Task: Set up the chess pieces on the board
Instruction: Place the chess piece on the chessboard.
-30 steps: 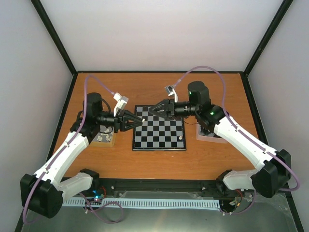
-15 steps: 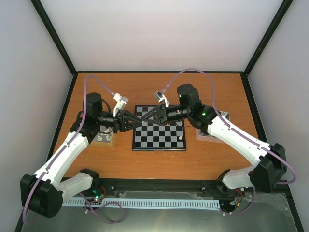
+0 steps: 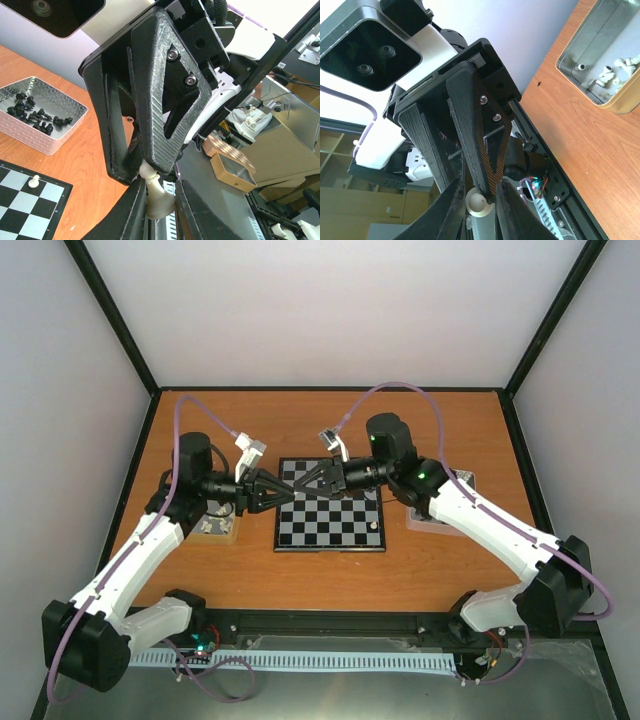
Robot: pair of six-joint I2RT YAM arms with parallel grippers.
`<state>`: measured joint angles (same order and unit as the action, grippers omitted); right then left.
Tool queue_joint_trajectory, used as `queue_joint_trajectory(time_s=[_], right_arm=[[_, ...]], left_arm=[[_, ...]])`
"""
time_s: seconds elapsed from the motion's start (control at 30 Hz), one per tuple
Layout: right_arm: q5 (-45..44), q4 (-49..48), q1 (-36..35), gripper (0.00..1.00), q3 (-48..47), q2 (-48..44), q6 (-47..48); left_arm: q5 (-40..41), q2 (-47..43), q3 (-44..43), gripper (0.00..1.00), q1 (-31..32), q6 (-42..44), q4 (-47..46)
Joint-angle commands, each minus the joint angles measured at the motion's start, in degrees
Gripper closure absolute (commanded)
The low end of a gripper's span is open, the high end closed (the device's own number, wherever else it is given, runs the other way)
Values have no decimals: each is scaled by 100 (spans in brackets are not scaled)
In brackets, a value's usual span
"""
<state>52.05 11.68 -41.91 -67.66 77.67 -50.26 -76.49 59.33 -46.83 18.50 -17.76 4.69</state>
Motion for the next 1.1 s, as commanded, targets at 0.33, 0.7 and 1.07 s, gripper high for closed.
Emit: queue_joint_trajectory(time_s=[0.33,0.7,1.07], right_arm=[[220,-136,-80,94,12,24,64],[-1556,498,-80,97,112,-358,788],[-6223,1101,-411,97,1674,-1076,2639]], left_arm=[[100,-52,-26,86,48,85,-160],[870,67,-22,43,48,-75,126],[2986,-75,278,29,39,-287,995]])
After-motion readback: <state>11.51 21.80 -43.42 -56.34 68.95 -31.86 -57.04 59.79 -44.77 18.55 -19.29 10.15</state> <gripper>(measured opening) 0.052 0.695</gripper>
